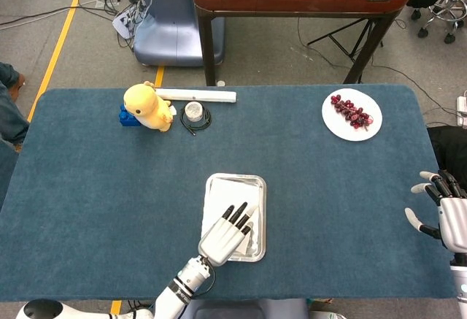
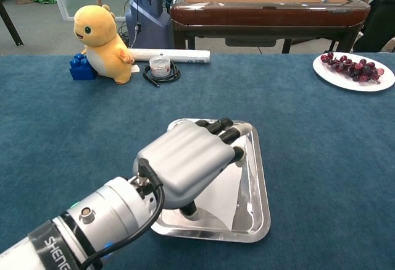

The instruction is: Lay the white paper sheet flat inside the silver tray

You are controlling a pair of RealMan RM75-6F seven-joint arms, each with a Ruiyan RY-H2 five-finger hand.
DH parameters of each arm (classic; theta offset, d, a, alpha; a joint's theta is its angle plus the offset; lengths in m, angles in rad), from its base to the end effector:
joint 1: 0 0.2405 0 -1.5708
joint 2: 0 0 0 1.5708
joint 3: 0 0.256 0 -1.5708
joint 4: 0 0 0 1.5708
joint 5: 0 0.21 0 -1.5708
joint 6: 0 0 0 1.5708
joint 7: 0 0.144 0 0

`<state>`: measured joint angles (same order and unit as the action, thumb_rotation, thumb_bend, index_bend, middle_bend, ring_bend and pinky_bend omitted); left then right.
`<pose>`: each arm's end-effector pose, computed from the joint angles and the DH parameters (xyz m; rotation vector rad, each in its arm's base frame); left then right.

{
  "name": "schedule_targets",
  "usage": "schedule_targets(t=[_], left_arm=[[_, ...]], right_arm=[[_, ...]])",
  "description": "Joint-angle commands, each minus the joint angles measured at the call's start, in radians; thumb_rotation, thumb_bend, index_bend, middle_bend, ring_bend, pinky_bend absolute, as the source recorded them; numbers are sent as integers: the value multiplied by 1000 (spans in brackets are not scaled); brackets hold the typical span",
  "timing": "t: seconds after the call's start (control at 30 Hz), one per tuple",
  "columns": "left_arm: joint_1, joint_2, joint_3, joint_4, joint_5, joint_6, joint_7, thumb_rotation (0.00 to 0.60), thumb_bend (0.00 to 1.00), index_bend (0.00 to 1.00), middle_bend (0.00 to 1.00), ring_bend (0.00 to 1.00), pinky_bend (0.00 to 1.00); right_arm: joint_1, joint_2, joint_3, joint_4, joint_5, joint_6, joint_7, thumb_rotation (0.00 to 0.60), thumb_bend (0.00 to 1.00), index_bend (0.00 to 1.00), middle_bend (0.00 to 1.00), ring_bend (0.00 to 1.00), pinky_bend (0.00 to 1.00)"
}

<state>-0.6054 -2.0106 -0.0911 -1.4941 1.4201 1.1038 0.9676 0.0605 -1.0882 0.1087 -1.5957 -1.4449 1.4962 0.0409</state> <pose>-0.0433 0.2141 -0.1208 -2.0879 -0.4289 -1.0154 -0.3221 -0.1854 0.1841 1.2818 -0.8813 0.9090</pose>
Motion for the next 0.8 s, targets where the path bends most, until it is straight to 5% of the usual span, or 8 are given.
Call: schedule_targets(t=[0.03, 0.8], left_arm=[[-2, 0, 0, -3, 1, 3, 0, 600, 59, 294, 36, 0, 164], [-17, -30, 9, 3, -27, 19, 45, 600, 59, 288, 36, 0, 164]], right_arm=[[0, 0, 0, 0, 0, 0, 0, 600, 265, 408, 245, 120, 322], [-2, 0, 1, -1, 0, 5, 0, 600, 265, 408, 245, 120, 322]])
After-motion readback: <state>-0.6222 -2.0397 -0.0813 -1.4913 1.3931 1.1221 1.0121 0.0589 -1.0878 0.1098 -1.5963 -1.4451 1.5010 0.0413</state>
